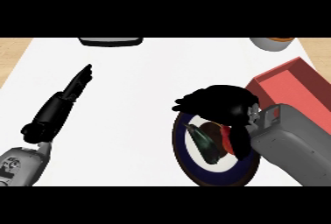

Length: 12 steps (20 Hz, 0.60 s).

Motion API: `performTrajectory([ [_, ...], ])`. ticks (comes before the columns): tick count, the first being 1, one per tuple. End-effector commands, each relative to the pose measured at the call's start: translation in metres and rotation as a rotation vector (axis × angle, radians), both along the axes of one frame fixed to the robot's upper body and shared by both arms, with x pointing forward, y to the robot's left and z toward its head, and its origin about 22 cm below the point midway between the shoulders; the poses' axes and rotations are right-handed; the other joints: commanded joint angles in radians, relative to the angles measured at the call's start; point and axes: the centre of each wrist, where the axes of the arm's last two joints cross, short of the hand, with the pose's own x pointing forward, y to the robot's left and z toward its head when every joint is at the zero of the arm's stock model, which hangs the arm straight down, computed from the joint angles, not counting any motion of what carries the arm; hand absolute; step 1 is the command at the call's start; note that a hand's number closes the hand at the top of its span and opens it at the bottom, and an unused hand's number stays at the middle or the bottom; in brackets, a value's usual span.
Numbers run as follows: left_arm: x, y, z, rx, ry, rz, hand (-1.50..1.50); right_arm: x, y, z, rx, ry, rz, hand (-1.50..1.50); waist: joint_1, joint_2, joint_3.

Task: Pick the eggplant from the plate and place it in the cardboard box

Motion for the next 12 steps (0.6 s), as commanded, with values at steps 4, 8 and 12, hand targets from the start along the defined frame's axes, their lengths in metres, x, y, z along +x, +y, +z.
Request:
performTrajectory([
  [4, 0.008, 0.005, 0.001, -0.011, -0.006, -0.005, 0.00, -0.019, 0.011, -0.014, -0.070, 0.034, -0.030, -1.50, -0.002, 0.003, 0.001],
  [8, 0.003, -0.006, 0.010, 0.010, 0.009, -0.009, 0.00, -0.027, 0.025, -0.018, -0.108, -0.001, -0.056, -1.50, 0.002, 0.003, 0.001],
  [12, 0.001, 0.002, 0.001, -0.008, -0.001, -0.012, 0.00, -0.030, 0.025, -0.033, -0.104, -0.063, -0.057, -1.50, 0.005, 0.004, 0.001],
])
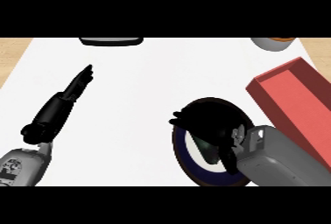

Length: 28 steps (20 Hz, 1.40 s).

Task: Pick the eggplant from the plate and place it in the cardboard box

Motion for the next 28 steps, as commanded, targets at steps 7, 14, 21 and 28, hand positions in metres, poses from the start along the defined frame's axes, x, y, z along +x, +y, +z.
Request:
performTrajectory([
  [7, -0.009, 0.001, -0.008, -0.002, -0.007, -0.008, 0.00, 0.005, 0.023, -0.022, -0.056, -0.032, -0.008, -1.50, 0.006, 0.001, 0.000],
  [14, -0.013, 0.005, -0.014, -0.005, 0.005, -0.014, 0.00, 0.004, 0.017, -0.067, -0.102, -0.079, -0.009, -1.50, 0.007, 0.002, 0.000],
  [21, 0.001, -0.009, 0.023, -0.009, 0.012, -0.007, 0.00, 0.013, -0.006, -0.087, -0.072, -0.022, -0.009, -1.50, 0.002, 0.000, 0.001],
  [28, -0.007, -0.007, 0.014, 0.007, -0.005, 0.004, 0.00, 0.028, 0.010, -0.095, -0.141, -0.041, -0.045, -1.50, 0.007, 0.000, 0.000],
])
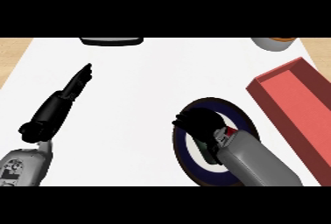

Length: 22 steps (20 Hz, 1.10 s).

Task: Pick the eggplant from the plate and place it in the cardboard box

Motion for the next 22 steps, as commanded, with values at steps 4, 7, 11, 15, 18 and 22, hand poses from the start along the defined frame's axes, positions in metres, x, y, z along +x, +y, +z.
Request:
performTrajectory([
  [4, -0.010, -0.011, -0.007, -0.010, 0.009, -0.012, 0.00, 0.000, -0.016, -0.013, -0.046, -0.042, -0.024, -1.50, -0.001, 0.000, 0.000],
  [7, 0.005, -0.004, -0.006, -0.001, 0.014, -0.019, 0.00, -0.005, -0.015, -0.032, -0.037, -0.014, -0.045, -1.50, -0.003, 0.000, 0.000],
  [11, -0.016, 0.004, -0.015, -0.006, 0.001, -0.004, 0.00, 0.006, -0.031, -0.039, -0.050, 0.024, -0.025, -1.50, 0.002, 0.000, 0.000],
  [15, 0.002, -0.015, 0.001, -0.011, 0.000, 0.004, 0.00, -0.002, -0.037, -0.044, 0.017, 0.012, 0.124, 1.50, -0.003, 0.001, 0.000],
  [18, -0.015, 0.002, 0.000, -0.012, -0.007, 0.005, 0.00, 0.004, -0.017, -0.048, 0.081, -0.062, 0.131, 1.50, 0.006, 0.000, 0.000],
  [22, 0.007, -0.003, -0.010, -0.014, -0.005, -0.009, 0.00, -0.002, 0.000, -0.048, 0.156, -0.125, 0.172, 1.50, -0.002, 0.001, 0.000],
])
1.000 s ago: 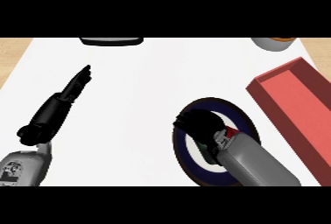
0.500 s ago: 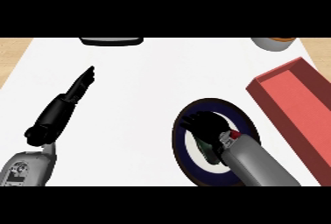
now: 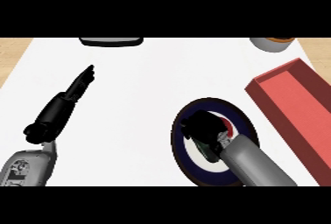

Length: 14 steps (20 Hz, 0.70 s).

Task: Pick the eggplant from the plate and place it in the cardboard box

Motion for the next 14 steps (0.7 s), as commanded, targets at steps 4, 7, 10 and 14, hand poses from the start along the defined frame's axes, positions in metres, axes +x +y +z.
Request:
performTrajectory([
  [4, -0.005, -0.003, -0.008, -0.008, 0.010, 0.003, 0.00, 0.022, -0.009, -0.003, 0.210, -0.061, -0.441, 1.50, -0.002, 0.012, 0.007],
  [7, 0.004, 0.007, 0.011, 0.011, -0.022, 0.001, 0.00, 0.037, -0.020, 0.004, 0.319, -0.138, -0.692, 1.50, 0.002, 0.015, 0.007],
  [10, 0.000, 0.006, -0.007, -0.005, 0.006, 0.006, 0.00, 0.034, -0.011, 0.007, 0.401, -0.268, -0.699, 1.50, 0.000, 0.012, 0.006],
  [14, 0.003, -0.006, 0.002, 0.011, -0.014, -0.002, 0.00, 0.050, -0.001, 0.044, 0.451, -0.420, -0.673, 1.50, 0.002, 0.009, 0.006],
])
